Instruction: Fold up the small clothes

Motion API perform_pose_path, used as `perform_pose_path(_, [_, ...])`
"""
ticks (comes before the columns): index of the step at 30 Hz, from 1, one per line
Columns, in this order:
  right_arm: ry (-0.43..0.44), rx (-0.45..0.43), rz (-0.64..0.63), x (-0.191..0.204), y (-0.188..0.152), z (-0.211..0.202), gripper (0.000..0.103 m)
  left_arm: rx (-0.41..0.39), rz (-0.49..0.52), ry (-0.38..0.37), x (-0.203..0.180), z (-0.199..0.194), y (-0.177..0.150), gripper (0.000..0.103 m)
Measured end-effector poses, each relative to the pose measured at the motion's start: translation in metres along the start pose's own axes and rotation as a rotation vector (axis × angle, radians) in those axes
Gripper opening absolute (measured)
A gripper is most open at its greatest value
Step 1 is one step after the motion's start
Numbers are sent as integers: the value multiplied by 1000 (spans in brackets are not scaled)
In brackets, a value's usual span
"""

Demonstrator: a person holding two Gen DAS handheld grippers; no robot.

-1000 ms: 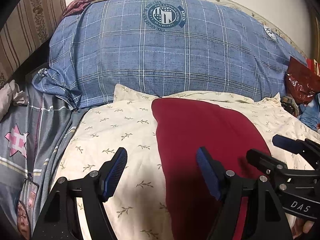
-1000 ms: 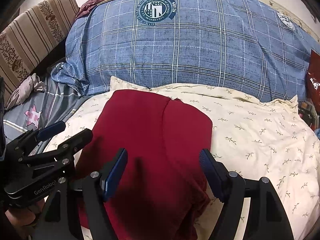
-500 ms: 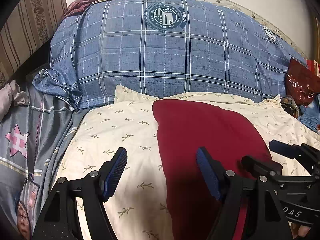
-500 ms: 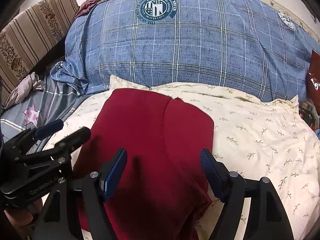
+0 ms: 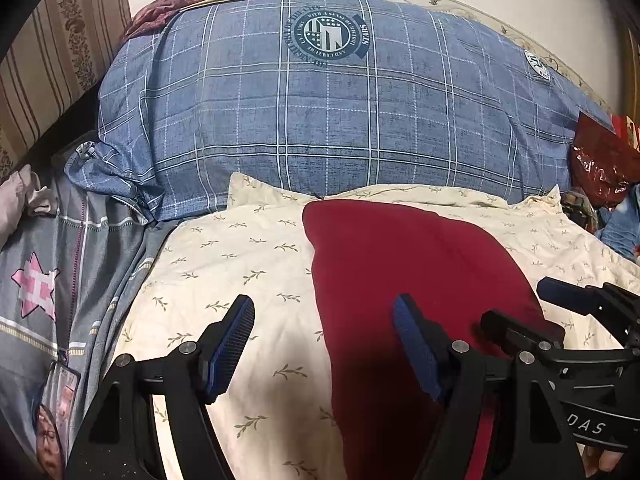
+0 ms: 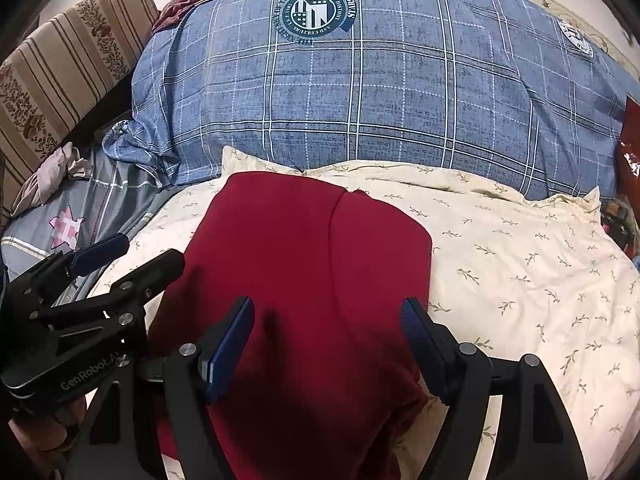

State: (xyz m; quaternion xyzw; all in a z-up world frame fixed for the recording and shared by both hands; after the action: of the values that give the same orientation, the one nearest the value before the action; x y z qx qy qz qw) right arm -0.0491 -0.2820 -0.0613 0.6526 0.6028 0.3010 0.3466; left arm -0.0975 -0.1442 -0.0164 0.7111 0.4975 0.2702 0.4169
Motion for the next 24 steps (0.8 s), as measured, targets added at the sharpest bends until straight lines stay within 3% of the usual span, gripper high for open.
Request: perform_pose_path(24, [-17,1,-2,-5,8,-1,78,10,-25,9,2,4,-1,72])
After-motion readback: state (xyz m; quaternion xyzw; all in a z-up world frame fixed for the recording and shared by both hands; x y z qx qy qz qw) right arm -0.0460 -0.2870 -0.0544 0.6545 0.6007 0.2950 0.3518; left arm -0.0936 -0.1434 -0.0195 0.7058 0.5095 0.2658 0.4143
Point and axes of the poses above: each gripper's, at about its wrist camera, not at the fingertips, and z roughly the way its jaws point, x to its left, y to its top, the point moved 9 cm from there along z, roughly the way its jaws point, and after that the axes turned 5 degrees about -y, right-handed, at the moved point
